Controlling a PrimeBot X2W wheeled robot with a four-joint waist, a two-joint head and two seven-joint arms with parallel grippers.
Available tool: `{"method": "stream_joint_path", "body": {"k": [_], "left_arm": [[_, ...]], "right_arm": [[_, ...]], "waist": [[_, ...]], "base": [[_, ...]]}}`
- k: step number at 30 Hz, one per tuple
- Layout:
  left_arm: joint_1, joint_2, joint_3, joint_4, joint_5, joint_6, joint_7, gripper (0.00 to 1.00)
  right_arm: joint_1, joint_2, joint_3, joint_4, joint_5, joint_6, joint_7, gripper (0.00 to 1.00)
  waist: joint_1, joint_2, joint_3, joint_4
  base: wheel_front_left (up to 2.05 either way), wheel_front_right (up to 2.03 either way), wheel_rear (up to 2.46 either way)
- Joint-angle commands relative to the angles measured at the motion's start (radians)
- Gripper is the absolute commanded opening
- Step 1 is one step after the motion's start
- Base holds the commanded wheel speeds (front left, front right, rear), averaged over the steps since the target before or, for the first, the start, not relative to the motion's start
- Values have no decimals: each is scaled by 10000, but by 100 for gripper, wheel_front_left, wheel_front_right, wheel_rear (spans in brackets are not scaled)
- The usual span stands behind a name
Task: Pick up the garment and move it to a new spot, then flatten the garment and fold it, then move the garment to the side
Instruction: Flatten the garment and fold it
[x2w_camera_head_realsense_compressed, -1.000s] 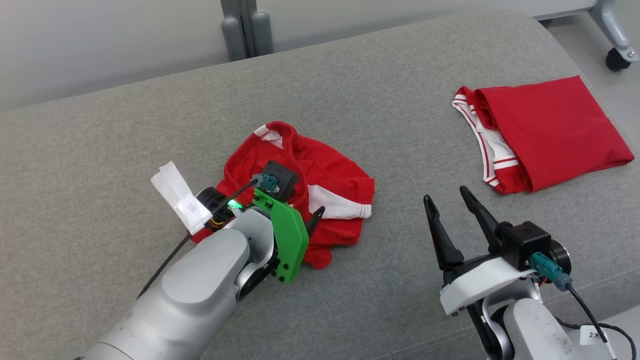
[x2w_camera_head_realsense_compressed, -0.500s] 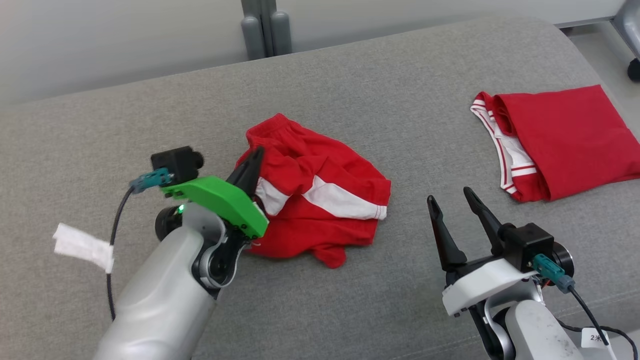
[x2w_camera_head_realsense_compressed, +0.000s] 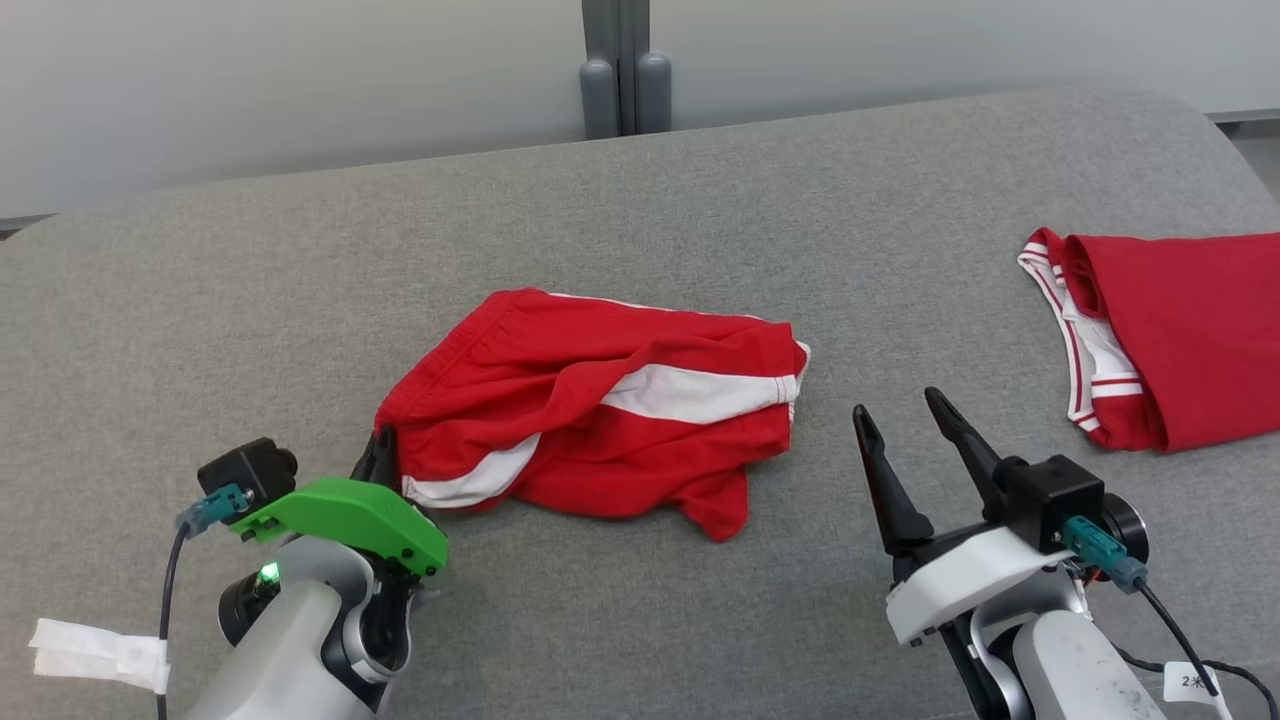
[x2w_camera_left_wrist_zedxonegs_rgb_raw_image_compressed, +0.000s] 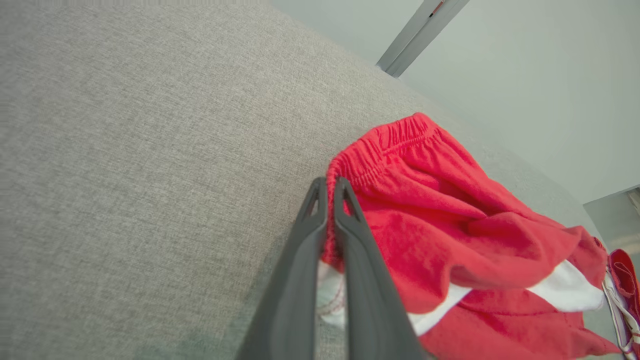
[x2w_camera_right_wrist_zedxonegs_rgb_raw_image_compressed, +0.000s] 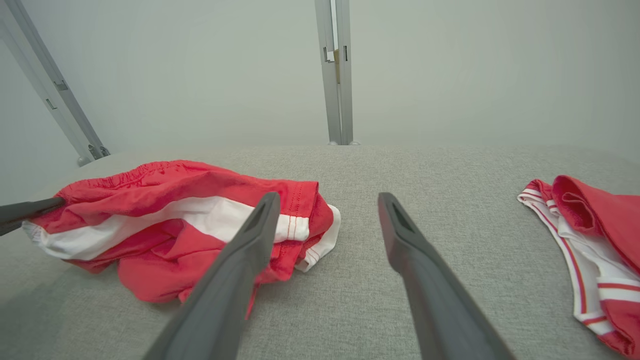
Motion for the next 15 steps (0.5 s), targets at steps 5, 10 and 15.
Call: {"method": "stream_joint_path", "body": {"k": [5, 10, 15], "left_arm": [[-203, 265, -214, 176, 736, -184, -492, 100], [-165, 597, 140, -153, 1962, -494, -822, 100], [893, 528, 1792, -1895, 4118, -727, -814, 100]], "right_arm": [[96, -59, 98, -23, 19, -17, 49, 100], [138, -99, 16, -66, 55, -17, 23, 100], [188, -136, -140, -107, 32, -17, -2, 100]], "waist": [[0, 0, -164, 36], [0, 0, -253, -59], [0, 0, -302, -97]], "base": [[0, 0, 0], [0, 0, 0], [0, 0, 0]]}}
